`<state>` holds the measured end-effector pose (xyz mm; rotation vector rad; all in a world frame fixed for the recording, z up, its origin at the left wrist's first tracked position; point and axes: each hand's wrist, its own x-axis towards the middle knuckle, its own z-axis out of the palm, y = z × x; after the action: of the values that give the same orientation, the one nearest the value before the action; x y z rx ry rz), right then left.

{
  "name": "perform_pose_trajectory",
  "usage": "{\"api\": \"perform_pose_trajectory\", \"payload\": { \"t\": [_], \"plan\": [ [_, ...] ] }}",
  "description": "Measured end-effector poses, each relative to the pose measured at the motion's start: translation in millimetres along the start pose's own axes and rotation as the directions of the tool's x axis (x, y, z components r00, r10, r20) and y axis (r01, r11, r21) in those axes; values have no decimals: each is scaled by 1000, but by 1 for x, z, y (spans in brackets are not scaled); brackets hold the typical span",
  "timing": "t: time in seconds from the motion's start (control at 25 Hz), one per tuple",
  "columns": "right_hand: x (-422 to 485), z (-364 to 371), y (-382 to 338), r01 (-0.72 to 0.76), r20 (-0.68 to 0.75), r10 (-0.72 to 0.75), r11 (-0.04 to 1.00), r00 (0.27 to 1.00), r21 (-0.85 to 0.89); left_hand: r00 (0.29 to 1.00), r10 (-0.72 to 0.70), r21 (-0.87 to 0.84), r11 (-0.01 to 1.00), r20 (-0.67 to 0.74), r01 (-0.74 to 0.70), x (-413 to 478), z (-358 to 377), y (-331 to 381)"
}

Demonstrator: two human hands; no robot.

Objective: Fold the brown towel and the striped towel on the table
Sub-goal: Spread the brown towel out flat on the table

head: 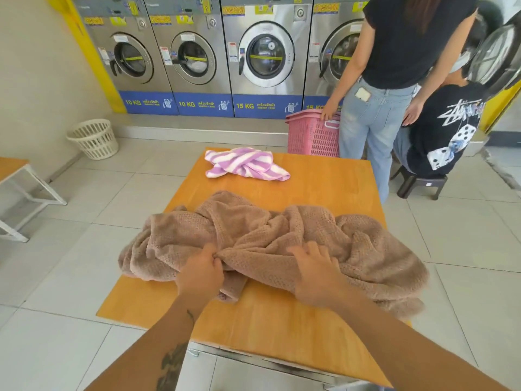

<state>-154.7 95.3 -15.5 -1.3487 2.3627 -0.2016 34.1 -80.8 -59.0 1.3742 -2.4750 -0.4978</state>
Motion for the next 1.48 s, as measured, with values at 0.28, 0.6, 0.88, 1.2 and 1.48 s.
{"api": "perform_pose_trajectory", "payload": {
  "t": [0.28, 0.6, 0.88, 1.2, 1.48],
  "plan": [
    [35, 38, -71, -161, 178, 176, 982, 968, -95, 972, 158, -479, 876, 175, -56, 30, -34, -11],
    [84, -11, -113, -329, 50, 328, 944, 943, 9, 935, 348, 86, 931, 70, -353, 120, -46, -98],
    [182, 9, -164, -98, -24, 107, 968, 994, 229, 874, -26, 394, 899, 485, -192, 161, -40, -109],
    [262, 55, -194, 83, 207, -55, 988, 977, -127, 927, 76, 375, 900, 367, -222, 160, -49, -164],
    [298, -3, -271, 145, -544, -97, 988, 833, 46, 999, 11, 193, 981, 52, -21, 203, -105, -222]
  ]
}}
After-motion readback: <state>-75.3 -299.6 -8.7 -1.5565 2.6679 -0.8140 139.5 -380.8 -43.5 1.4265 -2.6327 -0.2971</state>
